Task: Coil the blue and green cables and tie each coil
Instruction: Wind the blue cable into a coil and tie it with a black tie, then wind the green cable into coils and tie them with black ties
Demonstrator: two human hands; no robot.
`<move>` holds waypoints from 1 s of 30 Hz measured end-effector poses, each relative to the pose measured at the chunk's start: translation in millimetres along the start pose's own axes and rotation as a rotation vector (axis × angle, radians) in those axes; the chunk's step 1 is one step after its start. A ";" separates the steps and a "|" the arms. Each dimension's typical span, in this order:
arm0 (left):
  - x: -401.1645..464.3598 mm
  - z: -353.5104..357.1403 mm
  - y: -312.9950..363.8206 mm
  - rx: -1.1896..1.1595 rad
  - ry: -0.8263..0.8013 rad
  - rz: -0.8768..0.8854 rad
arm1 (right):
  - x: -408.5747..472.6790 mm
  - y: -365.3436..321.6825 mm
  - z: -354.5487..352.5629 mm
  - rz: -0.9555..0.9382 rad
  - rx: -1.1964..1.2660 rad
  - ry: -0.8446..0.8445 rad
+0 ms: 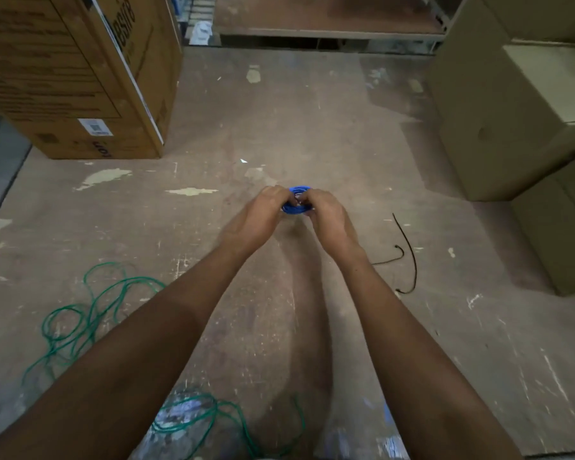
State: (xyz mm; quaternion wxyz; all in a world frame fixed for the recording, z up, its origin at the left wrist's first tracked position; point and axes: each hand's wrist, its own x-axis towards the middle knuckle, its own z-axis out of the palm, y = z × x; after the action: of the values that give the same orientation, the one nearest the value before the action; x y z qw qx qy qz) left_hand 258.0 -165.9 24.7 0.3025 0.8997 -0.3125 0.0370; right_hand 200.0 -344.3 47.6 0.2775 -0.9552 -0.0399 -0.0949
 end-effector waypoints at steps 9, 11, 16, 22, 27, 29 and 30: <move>-30.7 36.4 -11.6 -0.115 -0.124 -0.109 | -15.7 33.0 53.6 0.118 0.106 -0.036; -35.6 37.3 -4.3 -0.127 -0.081 -0.130 | -20.0 31.9 55.8 0.123 0.157 -0.014; -70.8 27.9 17.3 -0.212 0.080 -0.206 | -44.0 16.2 58.5 0.172 0.036 0.016; -147.2 4.4 23.7 -0.287 0.278 -0.389 | -78.9 -43.2 71.2 0.117 -0.007 -0.015; -212.9 -31.0 12.5 -0.273 0.382 -0.486 | -114.4 -109.7 98.7 0.011 0.046 -0.133; -241.6 -47.6 0.4 -0.241 0.389 -0.504 | -129.5 -139.6 113.5 -0.018 0.134 -0.209; -256.5 -56.4 -6.7 -0.216 0.388 -0.508 | -137.0 -154.9 121.0 -0.037 0.184 -0.245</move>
State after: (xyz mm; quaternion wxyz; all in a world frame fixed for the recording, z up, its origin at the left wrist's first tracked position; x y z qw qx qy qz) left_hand 63.2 8.8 1.6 0.4496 0.8877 -0.0169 0.0975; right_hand 65.2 -151.9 0.4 0.3553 -0.9292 -0.0993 0.0212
